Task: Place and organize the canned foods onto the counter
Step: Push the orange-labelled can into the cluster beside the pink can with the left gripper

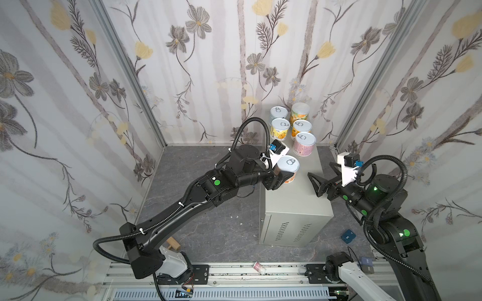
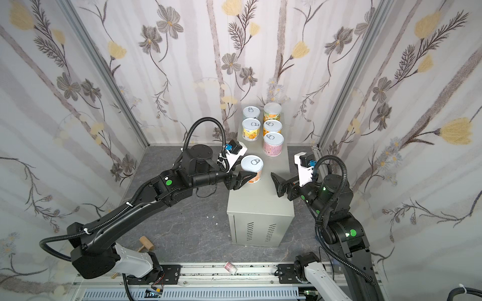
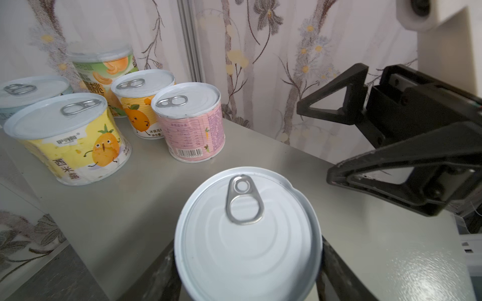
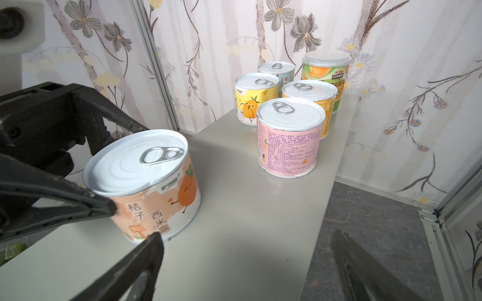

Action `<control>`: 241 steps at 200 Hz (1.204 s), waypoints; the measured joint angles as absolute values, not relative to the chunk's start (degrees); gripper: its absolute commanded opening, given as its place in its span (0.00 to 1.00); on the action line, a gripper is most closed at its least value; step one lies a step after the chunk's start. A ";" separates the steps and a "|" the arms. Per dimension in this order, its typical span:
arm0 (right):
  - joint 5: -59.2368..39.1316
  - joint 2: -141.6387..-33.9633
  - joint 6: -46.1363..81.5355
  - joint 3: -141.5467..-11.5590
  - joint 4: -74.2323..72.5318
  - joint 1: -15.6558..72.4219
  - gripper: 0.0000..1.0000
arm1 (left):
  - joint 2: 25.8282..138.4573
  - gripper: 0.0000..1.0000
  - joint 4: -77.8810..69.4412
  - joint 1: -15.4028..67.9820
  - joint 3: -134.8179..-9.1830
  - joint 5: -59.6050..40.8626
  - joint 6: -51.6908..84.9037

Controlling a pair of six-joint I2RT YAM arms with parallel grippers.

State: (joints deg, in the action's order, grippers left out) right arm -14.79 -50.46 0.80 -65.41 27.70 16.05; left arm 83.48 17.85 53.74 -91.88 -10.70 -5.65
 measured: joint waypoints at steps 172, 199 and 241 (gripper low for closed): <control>-13.52 -50.46 0.38 -65.23 27.73 16.05 1.00 | 93.60 0.64 8.08 45.15 -96.75 -12.38 -6.66; -13.15 -50.46 0.36 -65.23 27.75 16.05 1.00 | 94.48 0.64 7.09 44.88 -97.10 -12.71 -6.66; -13.15 -50.28 0.32 -65.23 27.81 16.05 1.00 | 95.20 0.64 5.89 44.64 -97.27 -12.67 -6.63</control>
